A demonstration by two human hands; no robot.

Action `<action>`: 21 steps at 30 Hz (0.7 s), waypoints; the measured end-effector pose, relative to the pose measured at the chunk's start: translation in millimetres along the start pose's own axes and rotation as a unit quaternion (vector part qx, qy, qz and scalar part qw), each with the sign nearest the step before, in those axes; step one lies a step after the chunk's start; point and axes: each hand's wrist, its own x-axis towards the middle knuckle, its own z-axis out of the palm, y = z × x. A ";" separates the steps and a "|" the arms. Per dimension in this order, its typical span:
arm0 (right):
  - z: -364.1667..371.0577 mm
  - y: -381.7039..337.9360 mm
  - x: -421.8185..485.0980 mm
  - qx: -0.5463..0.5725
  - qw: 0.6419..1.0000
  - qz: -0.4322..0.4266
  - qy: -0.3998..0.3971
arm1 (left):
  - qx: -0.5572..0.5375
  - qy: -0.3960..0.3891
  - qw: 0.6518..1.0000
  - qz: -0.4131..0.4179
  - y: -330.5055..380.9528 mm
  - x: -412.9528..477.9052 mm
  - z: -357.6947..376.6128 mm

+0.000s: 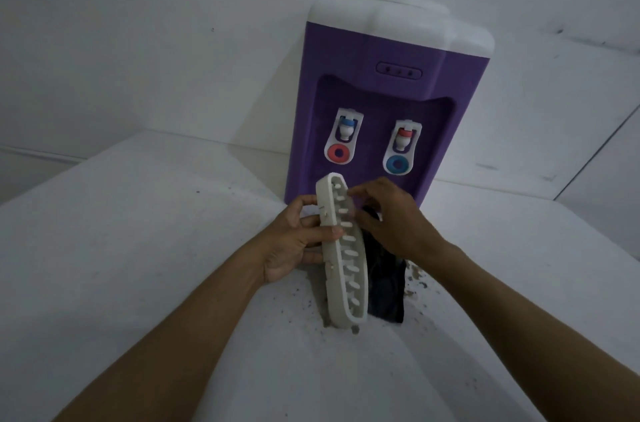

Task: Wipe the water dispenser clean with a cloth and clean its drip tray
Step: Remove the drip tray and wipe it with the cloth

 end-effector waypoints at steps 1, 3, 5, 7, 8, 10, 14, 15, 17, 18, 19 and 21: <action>0.3 3.8 -2.6 0.001 1.000 0.005 0.029 | -0.003 0.001 1.000 0.003 1.0 0.2 -1.1; -2.8 8.0 -7.1 0.044 0.996 0.053 0.057 | -0.005 0.012 1.000 0.014 4.1 0.1 -5.2; -4.0 11.0 -13.0 0.106 0.988 0.104 0.043 | -0.005 0.020 1.000 0.020 5.8 0.3 -8.8; -0.6 11.4 -20.8 0.125 0.983 0.135 0.025 | -0.003 0.021 1.000 0.022 5.2 0.4 -9.5; 2.1 10.9 -25.4 0.122 0.981 0.148 0.022 | 0.000 0.019 1.000 0.021 4.9 0.8 -8.8; 10.5 10.8 -33.9 0.128 0.975 0.176 0.033 | 0.004 0.019 1.000 0.020 5.0 1.1 -7.8; 20.8 14.0 -43.3 0.141 0.969 0.183 0.089 | 0.004 0.020 1.000 0.019 4.6 1.9 -10.0; 20.5 14.5 -44.7 0.139 0.971 0.170 0.097 | 0.004 0.019 1.000 0.021 5.1 1.7 -10.5; 18.8 15.2 -47.0 0.123 0.979 0.135 0.093 | 0.003 0.018 0.999 0.026 6.5 0.9 -11.9; 18.0 15.9 -47.7 0.115 0.982 0.120 0.085 | 0.002 0.017 0.999 0.029 7.3 0.7 -12.8; 16.7 15.8 -48.6 0.114 0.984 0.116 0.079 | 0.001 0.015 0.999 0.030 7.9 0.4 -13.8; 12.0 14.1 -48.3 0.122 0.982 0.121 0.080 | -0.004 0.014 0.999 0.030 8.3 0.3 -15.7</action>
